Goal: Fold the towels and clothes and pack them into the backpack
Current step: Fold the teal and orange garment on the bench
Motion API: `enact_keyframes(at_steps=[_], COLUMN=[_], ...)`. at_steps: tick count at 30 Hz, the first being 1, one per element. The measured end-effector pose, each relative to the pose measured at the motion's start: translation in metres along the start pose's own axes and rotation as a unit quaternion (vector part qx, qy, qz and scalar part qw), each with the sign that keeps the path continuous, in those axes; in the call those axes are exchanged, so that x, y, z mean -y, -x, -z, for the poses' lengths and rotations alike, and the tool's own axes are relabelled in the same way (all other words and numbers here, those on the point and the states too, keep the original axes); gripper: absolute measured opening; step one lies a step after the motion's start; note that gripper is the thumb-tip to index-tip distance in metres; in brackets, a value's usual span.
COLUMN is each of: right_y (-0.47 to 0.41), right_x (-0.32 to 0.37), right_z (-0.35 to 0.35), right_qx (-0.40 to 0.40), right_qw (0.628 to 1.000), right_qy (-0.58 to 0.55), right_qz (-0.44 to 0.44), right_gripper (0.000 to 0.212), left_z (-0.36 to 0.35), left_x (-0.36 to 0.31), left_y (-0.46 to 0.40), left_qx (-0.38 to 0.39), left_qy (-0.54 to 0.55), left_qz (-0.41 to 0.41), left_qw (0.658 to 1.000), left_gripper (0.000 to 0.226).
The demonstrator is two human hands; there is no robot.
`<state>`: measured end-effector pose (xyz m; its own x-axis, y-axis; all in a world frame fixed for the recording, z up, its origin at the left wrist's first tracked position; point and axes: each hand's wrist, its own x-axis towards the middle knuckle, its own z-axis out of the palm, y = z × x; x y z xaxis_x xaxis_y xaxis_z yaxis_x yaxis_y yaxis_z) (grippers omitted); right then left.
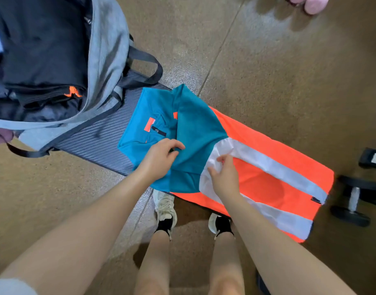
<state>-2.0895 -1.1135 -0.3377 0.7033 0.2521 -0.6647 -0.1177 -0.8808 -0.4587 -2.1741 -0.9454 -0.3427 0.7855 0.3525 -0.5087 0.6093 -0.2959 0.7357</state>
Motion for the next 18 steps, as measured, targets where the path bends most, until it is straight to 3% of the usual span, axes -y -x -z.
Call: enact_keyframes(at_steps=[4,6,8,11,14,18], right_y=[0.002,0.007,0.014,0.022,0.030,0.048], right_x=[0.004,0.004,-0.002,-0.023,-0.031,-0.019], right_z=[-0.003,0.003,0.008,0.011,0.020,0.052], right_qx=[-0.074,-0.064,-0.036,0.031,0.125,0.133], right_qw=[0.972,0.940,0.928,0.982,0.978,0.983], right_qy=[-0.196,-0.300,-0.327,-0.123,0.125,0.102], right_qz=[-0.108,-0.150,-0.173,-0.141,-0.110,-0.074], right_gripper=[0.027,0.030,0.030,0.027,0.024,0.012], left_z=[0.001,0.000,0.003,0.005,0.007,0.006], left_x=[0.001,0.001,0.002,0.008,0.006,-0.021], left_y=[0.000,0.000,-0.001,-0.001,0.007,0.033], left_qx=[-0.026,-0.039,-0.046,0.004,0.032,0.045], left_qy=[0.049,0.056,0.063,-0.042,-0.181,-0.333], left_qz=[0.051,0.066,0.092,0.090,0.087,0.073], left_qw=[0.997,0.996,0.993,0.995,0.979,0.939], left_gripper=[0.032,0.037,0.037,0.039,0.042,0.044])
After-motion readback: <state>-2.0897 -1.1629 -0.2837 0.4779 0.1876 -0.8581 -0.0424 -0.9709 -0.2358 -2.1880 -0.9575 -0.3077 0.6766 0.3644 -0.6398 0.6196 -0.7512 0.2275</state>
